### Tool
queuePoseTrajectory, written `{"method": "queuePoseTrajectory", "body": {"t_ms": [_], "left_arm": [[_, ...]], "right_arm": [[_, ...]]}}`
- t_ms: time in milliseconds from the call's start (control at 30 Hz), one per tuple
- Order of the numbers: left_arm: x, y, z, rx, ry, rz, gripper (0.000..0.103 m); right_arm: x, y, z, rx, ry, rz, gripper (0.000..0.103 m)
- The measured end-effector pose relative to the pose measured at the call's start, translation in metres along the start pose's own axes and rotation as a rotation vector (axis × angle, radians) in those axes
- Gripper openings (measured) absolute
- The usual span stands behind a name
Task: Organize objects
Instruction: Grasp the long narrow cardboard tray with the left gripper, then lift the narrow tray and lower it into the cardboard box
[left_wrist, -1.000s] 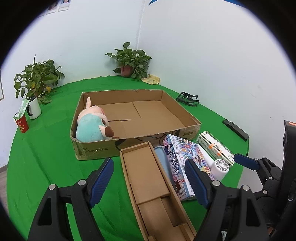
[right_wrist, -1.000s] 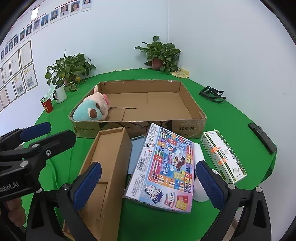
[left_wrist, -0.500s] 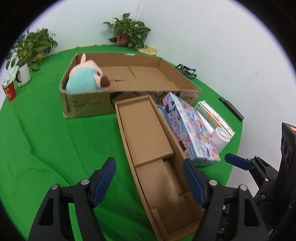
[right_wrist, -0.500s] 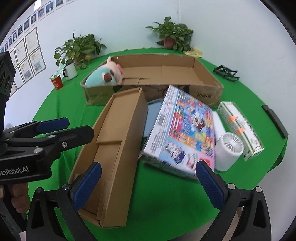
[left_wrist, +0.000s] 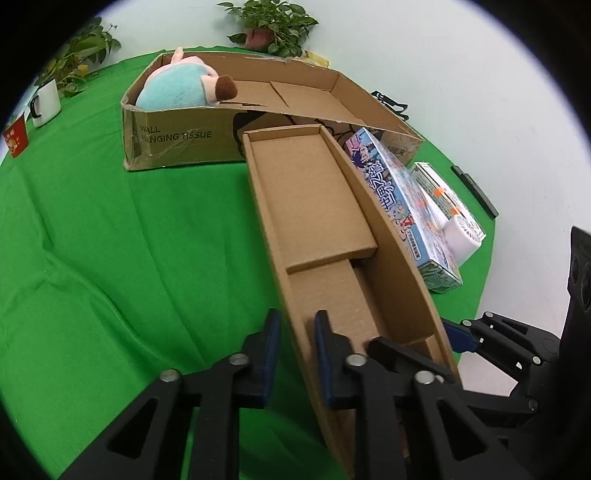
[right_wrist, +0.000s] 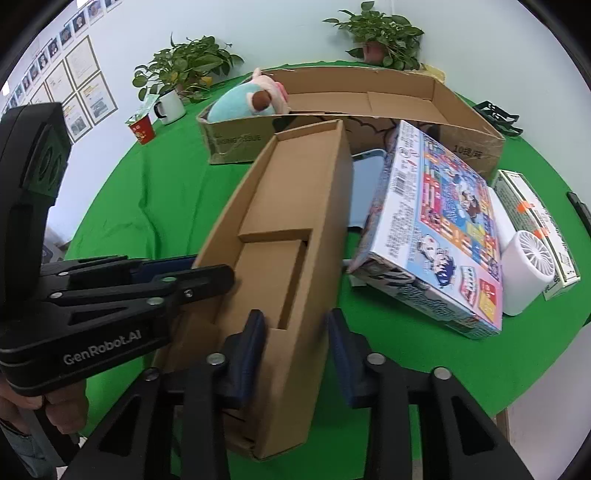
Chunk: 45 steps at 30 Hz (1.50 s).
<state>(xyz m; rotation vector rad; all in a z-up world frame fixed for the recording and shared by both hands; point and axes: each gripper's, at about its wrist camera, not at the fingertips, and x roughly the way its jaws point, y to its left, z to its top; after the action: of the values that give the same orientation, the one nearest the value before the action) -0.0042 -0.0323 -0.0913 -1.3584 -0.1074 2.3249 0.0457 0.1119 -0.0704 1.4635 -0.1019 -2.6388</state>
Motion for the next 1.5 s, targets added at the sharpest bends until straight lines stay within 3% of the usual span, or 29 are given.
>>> {"method": "queuePoseTrajectory", "body": {"t_ms": [300, 633, 900, 1233, 1500], "left_arm": [[-0.010, 0.001, -0.007, 0.019, 0.007, 0.060, 0.014], [-0.010, 0.002, -0.003, 0.007, 0.012, 0.061, 0.014], [-0.013, -0.004, -0.003, 0.019, -0.001, 0.097, 0.013], [-0.034, -0.016, 0.012, 0.041, -0.095, 0.116, 0.012], [-0.057, -0.030, 0.046, 0.101, -0.201, 0.133, 0.011]], "right_arm": [[0.008, 0.005, 0.000, 0.034, 0.021, 0.070, 0.034], [0.007, 0.007, 0.005, 0.012, 0.012, 0.008, 0.034], [0.007, 0.009, 0.002, 0.019, 0.009, 0.024, 0.031], [-0.018, 0.010, 0.009, 0.028, -0.087, 0.011, 0.026], [-0.049, 0.008, 0.038, 0.018, -0.208, -0.034, 0.025]]}}
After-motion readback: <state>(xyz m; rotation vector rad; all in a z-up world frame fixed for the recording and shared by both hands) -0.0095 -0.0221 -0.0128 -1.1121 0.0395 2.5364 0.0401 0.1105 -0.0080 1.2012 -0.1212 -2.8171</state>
